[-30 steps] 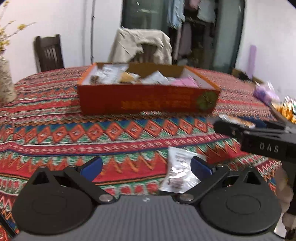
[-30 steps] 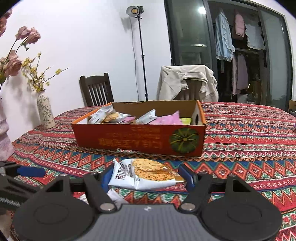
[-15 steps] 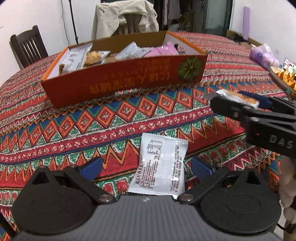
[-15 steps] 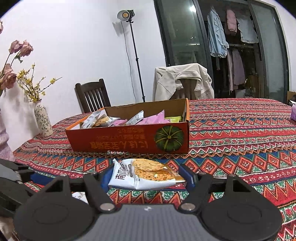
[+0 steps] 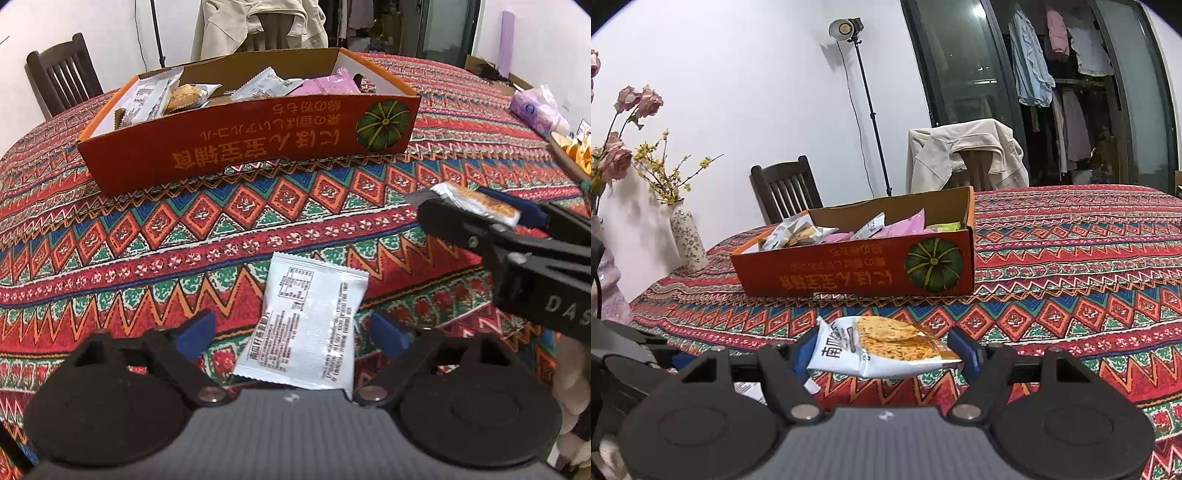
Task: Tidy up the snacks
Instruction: 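Grasp a cracker bag with the right tool while the left tool grasps a white packet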
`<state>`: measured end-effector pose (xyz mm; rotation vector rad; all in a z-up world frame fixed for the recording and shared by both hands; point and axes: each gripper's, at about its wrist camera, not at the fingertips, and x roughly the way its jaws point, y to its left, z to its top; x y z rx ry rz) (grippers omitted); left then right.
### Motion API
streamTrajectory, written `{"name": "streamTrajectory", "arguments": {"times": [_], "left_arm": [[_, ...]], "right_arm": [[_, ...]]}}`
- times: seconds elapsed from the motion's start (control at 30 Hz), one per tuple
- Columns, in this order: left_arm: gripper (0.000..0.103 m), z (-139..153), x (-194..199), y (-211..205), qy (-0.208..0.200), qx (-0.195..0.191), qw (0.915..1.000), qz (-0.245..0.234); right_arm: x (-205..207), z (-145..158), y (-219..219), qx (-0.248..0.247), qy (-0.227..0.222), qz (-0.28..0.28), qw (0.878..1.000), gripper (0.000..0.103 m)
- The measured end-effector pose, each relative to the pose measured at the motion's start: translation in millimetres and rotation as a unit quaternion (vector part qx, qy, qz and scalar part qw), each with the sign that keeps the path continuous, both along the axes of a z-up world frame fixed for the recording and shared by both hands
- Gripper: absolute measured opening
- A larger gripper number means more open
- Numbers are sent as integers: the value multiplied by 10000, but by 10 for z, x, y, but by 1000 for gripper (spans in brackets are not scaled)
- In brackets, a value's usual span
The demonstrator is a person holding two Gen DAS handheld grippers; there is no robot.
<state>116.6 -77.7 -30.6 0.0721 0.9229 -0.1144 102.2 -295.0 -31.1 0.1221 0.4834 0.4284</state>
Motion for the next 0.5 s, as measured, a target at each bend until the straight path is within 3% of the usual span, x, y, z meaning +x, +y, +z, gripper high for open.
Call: {"name": "streamTrajectory", "arguments": {"times": [0.17,0.27,0.5], "left_arm": [[52,55,-55,32,-82,-44,9999,98],[47,66,-88,65,-125,-51,9998,158],[44,121,-161,154,-288,-165,9991,269]], "right_arm": [[-19,0,25,36,-4,110,9999,72],[-31,-4,32,50,1,162,9999,72],[-59,32,71,10,-58,219,9997,72]]}}
